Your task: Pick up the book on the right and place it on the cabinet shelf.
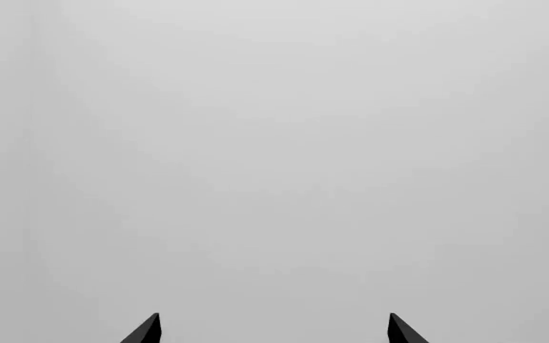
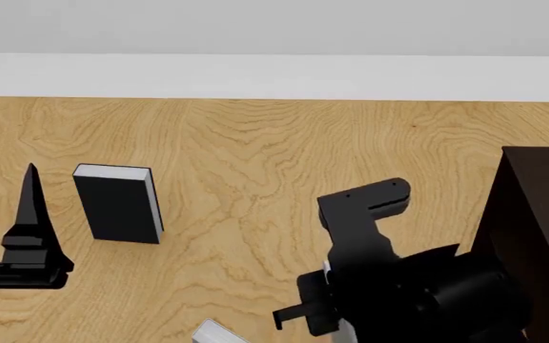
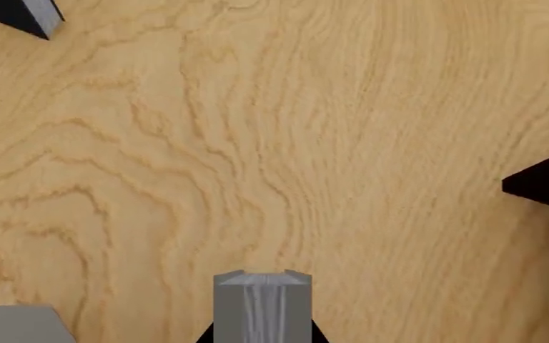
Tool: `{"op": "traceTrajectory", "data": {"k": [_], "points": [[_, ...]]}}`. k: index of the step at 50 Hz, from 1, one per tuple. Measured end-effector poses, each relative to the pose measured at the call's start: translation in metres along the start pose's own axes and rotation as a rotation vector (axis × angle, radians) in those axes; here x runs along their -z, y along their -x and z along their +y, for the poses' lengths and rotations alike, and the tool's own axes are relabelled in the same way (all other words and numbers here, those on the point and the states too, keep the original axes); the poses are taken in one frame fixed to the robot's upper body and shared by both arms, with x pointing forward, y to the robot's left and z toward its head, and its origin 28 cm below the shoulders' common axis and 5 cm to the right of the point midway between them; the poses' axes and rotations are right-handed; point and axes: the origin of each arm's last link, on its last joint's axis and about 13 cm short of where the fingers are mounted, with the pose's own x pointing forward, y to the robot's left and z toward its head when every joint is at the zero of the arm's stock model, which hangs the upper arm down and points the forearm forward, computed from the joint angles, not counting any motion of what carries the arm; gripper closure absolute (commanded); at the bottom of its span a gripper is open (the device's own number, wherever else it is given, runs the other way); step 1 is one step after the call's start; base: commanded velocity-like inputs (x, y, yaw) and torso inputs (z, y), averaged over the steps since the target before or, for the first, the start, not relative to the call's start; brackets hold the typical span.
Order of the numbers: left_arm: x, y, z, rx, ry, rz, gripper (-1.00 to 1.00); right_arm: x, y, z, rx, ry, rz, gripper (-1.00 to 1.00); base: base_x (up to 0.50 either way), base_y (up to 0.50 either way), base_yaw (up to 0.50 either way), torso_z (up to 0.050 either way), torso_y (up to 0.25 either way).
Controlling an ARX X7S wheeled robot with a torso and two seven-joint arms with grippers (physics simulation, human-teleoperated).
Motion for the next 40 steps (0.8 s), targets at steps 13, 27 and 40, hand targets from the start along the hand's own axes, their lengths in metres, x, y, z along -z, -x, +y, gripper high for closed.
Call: {"op": "traceTrajectory", "data": {"k": [13, 27, 40], "points": [[0.002, -0.001, 0.000, 0.002, -0.002, 0.004, -1.00, -0.023, 0.016, -0.002, 0.182, 0.106, -0.072, 1.00, 0.00, 0.00, 0.00, 0.000, 0.001], [0.005, -0.002, -0.001, 0.006, -0.010, 0.012, -1.00, -0.034, -0.015, -0.006, 0.347, 0.169, -0.064, 1.00, 0.00, 0.00, 0.00, 0.000, 0.001], [0.015, -0.004, -0.004, 0.015, -0.027, 0.033, -1.00, -0.027, -0.054, -0.001, 0.503, 0.258, -0.050, 1.00, 0.00, 0.00, 0.00, 0.000, 0.002]]}}
